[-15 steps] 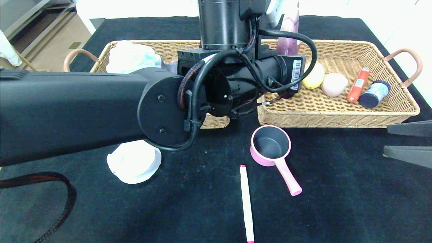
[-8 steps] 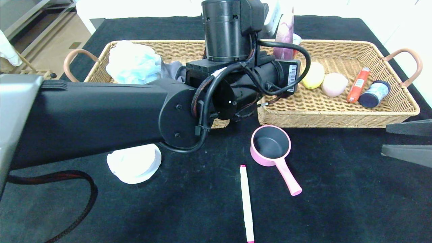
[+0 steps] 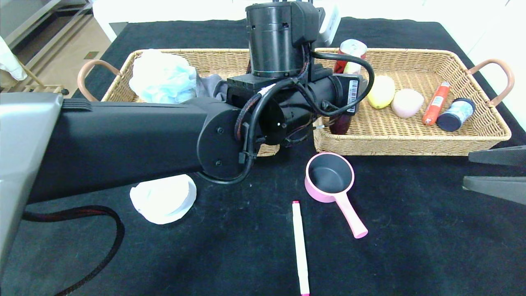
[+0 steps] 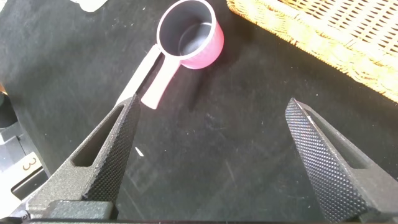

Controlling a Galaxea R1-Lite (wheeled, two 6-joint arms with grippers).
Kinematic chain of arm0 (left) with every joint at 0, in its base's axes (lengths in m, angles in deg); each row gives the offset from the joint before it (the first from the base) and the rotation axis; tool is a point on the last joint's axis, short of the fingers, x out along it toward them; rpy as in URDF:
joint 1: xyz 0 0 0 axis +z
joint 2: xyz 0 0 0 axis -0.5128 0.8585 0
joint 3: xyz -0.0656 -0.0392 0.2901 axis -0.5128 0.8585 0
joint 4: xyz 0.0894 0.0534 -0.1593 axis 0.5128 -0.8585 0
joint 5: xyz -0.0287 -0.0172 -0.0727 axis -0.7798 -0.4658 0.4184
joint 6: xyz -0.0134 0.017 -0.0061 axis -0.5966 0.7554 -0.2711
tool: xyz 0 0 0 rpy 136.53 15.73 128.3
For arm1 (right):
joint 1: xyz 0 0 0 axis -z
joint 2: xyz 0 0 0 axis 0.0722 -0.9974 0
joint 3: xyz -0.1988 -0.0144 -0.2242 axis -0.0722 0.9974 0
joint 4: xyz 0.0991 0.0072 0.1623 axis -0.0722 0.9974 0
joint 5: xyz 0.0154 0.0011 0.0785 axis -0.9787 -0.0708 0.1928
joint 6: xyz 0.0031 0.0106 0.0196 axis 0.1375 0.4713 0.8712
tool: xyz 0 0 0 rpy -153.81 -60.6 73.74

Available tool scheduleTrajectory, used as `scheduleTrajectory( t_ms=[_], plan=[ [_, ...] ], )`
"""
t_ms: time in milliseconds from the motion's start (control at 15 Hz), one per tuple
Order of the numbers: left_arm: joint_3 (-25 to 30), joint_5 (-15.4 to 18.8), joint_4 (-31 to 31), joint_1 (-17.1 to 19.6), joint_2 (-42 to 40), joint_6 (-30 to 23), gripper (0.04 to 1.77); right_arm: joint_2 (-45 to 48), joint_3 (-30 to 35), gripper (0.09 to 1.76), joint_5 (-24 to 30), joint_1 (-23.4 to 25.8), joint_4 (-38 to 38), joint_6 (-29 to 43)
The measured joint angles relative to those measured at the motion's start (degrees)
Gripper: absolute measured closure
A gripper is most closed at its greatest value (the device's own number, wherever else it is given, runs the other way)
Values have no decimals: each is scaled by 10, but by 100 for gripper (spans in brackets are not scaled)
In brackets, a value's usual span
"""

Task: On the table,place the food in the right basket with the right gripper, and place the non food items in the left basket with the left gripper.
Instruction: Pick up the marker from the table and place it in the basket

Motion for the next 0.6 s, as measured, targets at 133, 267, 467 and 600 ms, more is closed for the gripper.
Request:
scheduleTrajectory(
  t_ms=[133, 267, 467, 600],
  plan=[
    [0, 0, -3, 0, -1, 0, 49, 0, 0, 14, 0, 0, 0, 0],
    [0, 0, -7, 0, -1, 1, 40, 0, 0, 14, 0, 0, 0, 0],
    [1, -1, -10, 0, -5, 0, 31, 0, 0, 14, 0, 0, 0, 0],
    [4, -6, -26, -1, -13, 10, 26, 0, -1, 14, 0, 0, 0, 0]
  ],
)
